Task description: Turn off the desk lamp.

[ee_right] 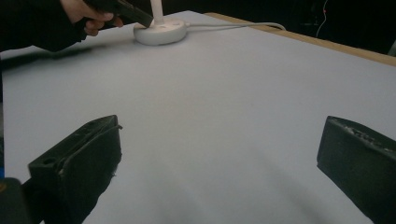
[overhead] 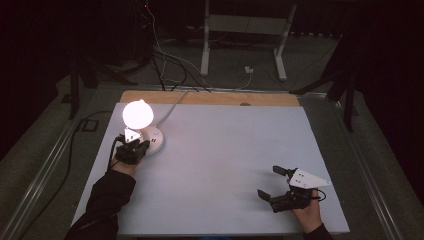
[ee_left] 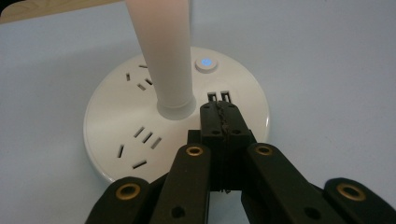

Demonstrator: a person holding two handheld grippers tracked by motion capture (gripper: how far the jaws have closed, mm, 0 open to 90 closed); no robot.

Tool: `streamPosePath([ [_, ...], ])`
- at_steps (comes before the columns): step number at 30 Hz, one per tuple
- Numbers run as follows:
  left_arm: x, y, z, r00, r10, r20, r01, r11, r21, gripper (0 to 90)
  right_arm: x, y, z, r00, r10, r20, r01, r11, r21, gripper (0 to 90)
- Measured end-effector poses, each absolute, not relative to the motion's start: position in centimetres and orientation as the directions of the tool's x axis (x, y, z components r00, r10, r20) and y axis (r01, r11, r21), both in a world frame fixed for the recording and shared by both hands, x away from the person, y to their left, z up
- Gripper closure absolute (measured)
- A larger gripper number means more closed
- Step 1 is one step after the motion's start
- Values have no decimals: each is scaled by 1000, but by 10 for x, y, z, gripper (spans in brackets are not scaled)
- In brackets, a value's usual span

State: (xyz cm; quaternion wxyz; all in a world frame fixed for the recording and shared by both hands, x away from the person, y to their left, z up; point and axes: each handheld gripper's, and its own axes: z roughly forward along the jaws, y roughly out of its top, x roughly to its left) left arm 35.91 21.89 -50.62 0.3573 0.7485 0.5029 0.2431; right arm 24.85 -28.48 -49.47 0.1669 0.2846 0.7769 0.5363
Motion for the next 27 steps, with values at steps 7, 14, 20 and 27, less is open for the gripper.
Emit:
streamPosePath([
  [7, 360, 218, -506, 390, 921, 20, 578, -261, 773, 900, 248, -284, -495, -784, 619, 48, 267, 267, 926, 0],
  [14, 361, 213, -506, 396, 915, 84, 568, -316, 760, 900, 249, -283, -496, -785, 618, 44, 268, 274, 924, 0],
  [20, 361, 217, -504, 382, 922, 71, 558, -291, 777, 900, 248, -284, -495, -783, 621, 39, 262, 272, 926, 0],
  [27, 357, 221, -487, 375, 926, 39, 534, -250, 807, 900, 248, -285, -495, -784, 619, 46, 265, 267, 927, 0],
])
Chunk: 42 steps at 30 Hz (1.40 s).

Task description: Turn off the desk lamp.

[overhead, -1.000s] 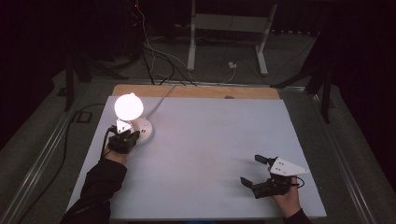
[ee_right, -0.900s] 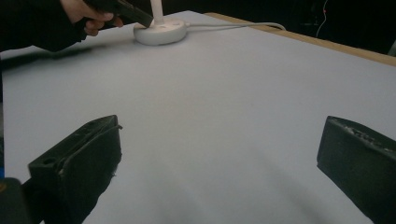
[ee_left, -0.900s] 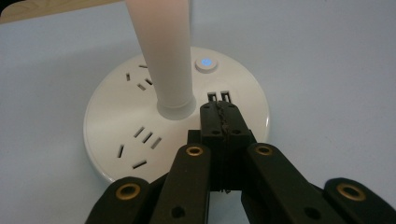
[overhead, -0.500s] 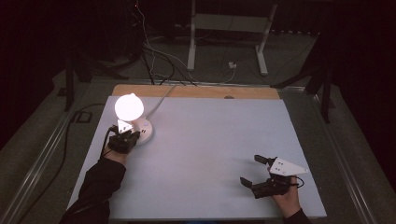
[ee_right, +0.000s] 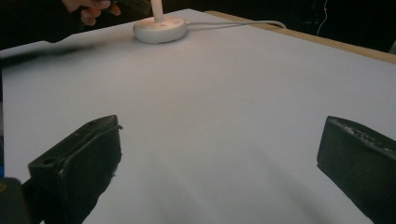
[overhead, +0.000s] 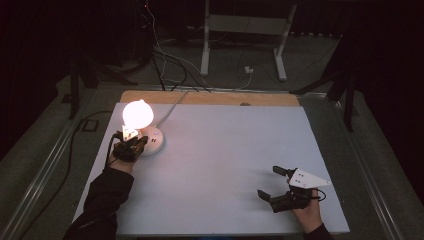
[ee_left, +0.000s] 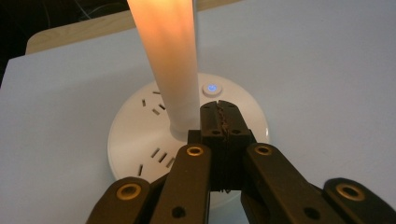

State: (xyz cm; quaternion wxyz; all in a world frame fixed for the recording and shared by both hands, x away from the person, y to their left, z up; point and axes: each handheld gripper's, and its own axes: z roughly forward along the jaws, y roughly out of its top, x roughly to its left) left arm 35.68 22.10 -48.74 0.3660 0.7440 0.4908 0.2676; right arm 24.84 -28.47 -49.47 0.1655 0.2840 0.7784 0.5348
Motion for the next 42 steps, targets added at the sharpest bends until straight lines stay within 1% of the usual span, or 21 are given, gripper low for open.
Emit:
streamPosePath([
  [7, 356, 223, -486, 368, 930, 18, 534, -228, 814, 900, 249, -285, -495, -783, 620, 46, 265, 266, 927, 0],
  [42, 360, 218, -505, 394, 919, 18, 576, -262, 774, 900, 249, -284, -495, -787, 616, 47, 270, 274, 923, 0],
])
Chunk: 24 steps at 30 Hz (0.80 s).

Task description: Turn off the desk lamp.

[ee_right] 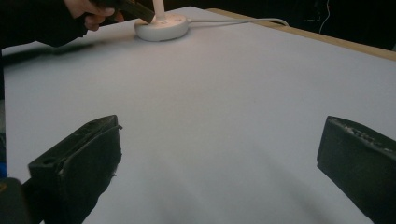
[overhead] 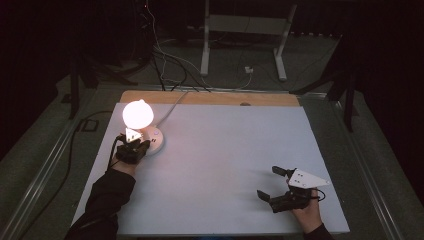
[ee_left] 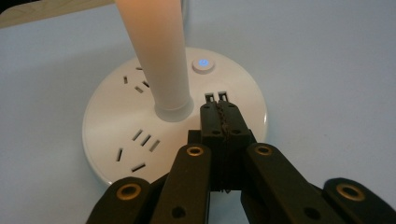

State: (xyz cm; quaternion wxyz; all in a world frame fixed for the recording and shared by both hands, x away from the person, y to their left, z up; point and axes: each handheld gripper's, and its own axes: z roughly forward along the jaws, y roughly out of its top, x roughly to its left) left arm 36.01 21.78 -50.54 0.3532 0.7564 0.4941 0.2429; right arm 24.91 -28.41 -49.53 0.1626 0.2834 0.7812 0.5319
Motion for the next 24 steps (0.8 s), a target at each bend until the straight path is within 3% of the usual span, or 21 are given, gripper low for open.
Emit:
streamPosePath([
  [9, 361, 219, -506, 406, 914, 9, 578, -264, 772, 900, 249, -283, -496, -789, 613, 49, 275, 281, 919, 0],
  [15, 361, 215, -505, 404, 913, 61, 570, -304, 763, 900, 249, -283, -497, -790, 611, 49, 278, 286, 917, 0],
  [24, 355, 222, -486, 383, 923, 30, 538, -250, 805, 900, 250, -284, -496, -788, 613, 54, 276, 275, 921, 0],
])
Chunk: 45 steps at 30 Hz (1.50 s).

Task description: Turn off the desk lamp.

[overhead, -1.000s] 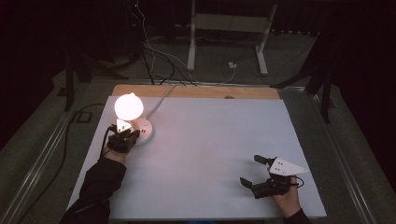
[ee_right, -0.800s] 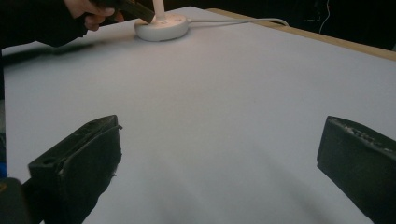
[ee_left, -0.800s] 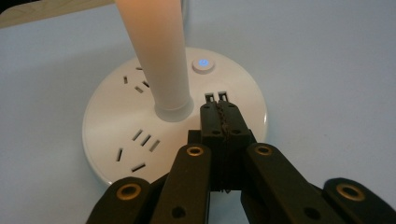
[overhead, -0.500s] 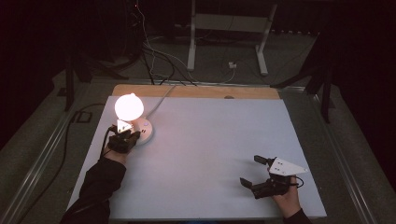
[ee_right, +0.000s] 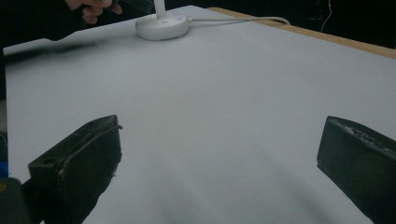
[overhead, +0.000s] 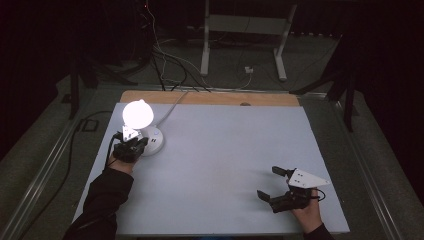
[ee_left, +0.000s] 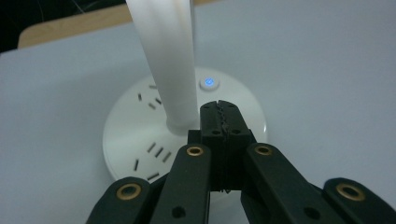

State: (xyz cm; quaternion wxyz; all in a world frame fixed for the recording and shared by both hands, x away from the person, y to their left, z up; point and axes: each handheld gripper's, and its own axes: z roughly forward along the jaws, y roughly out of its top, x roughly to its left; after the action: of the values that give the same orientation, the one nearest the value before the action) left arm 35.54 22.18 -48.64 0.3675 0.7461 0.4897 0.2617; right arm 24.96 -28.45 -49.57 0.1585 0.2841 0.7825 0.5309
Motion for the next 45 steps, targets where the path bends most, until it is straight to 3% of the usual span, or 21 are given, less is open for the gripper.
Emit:
streamPosePath([
  [45, 359, 218, -504, 409, 912, 19, 574, -273, 772, 900, 249, -283, -496, -791, 609, 58, 282, 280, 918, 0],
])
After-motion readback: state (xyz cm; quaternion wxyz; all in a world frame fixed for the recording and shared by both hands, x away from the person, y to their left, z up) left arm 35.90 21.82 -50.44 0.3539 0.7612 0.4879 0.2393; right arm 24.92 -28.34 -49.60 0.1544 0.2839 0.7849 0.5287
